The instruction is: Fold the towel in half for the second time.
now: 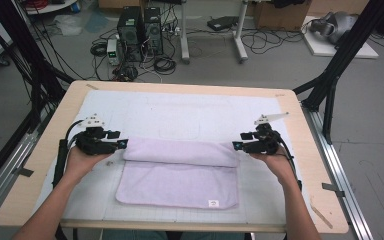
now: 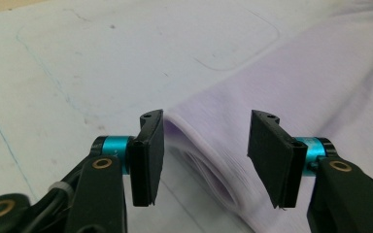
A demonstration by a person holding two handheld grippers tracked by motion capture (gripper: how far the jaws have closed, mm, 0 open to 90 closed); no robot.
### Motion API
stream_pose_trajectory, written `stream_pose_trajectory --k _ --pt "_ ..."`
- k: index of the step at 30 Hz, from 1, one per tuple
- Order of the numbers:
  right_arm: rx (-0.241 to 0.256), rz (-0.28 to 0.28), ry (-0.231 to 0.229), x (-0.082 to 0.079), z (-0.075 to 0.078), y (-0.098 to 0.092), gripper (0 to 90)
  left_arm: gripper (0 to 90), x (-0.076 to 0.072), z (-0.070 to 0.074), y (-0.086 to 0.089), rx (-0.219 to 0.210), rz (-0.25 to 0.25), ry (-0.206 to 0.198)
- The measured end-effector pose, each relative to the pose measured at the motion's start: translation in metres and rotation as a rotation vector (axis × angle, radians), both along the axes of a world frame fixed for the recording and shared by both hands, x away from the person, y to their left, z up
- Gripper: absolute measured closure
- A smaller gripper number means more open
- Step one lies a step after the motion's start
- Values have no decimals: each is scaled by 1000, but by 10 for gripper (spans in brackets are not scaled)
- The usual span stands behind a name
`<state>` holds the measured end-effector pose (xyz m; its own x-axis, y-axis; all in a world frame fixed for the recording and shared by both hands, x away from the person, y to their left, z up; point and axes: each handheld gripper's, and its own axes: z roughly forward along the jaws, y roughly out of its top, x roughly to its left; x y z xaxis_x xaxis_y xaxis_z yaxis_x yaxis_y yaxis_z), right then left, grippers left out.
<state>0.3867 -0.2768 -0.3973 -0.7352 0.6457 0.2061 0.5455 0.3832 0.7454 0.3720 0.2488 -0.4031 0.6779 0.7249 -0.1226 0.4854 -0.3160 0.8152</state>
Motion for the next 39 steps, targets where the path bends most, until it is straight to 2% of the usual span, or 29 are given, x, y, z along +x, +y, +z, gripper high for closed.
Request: stream_pose_trajectory --k 2,4,6,7,8,9,10,11,13,15,17,19,21,22,23,24,25,27,29,33,36,39 --pt "-18 9 44 13 -5 9 368 425 13 -4 -7 22 5 26" --pt "-24 13 95 25 -15 16 352 397 22 -11 -11 2 4 53" --pt "-17 20 142 32 -25 19 377 430 29 -18 -13 5 -14 92" --pt "-13 26 169 33 -28 20 421 513 31 -22 -14 4 -36 114" --pt "-13 36 194 34 -32 20 519 607 31 -25 -15 17 -54 131" --pt "-19 49 201 32 -34 21 616 718 31 -26 -14 14 -75 136" --pt "-11 59 199 31 -34 21 689 787 30 -26 -13 -5 -87 134" --pt "3 78 181 28 -33 22 745 825 27 -23 -13 -10 -88 110" --pt "-3 86 135 22 -26 24 804 840 22 -15 -12 -18 -88 72" --pt "5 95 100 16 -18 24 815 843 14 -4 -10 -30 -89 26" --pt "22 104 31 4 -2 24 819 843 2 6 -6 -53 -89 -19" --pt "40 122 -23 -10 10 23 819 843 -14 13 0 -84 -98 -64" --pt "68 147 -79 -31 22 20 811 840 -35 17 5 -75 -125 -88" --pt "73 159 -97 -43 25 17 794 834 -53 16 8 -69 -143 -108" --pt "94 173 -110 -58 26 12 762 810 -62 15 10 -66 -155 -112" --pt "117 187 -114 -66 25 9 730 746 -76 11 13 -50 -168 -110" --pt "137 189 -108 -79 24 3 702 684 -83 9 16 -37 -166 -111" --pt "147 182 -118 -88 20 -3 673 625 -94 4 22 -40 -167 -87" --pt "127 173 -114 -93 17 -3 636 570 -96 5 25 -34 -158 -92" --pt "84 190 -113 -90 15 10 610 566 -91 4 19 -33 -159 -85" --pt "27 198 -118 -88 5 24 588 583 -86 -3 7 13 -187 -66" --pt "-14 222 -93 -91 -10 33 594 600 -88 -9 -2 73 -217 -46"
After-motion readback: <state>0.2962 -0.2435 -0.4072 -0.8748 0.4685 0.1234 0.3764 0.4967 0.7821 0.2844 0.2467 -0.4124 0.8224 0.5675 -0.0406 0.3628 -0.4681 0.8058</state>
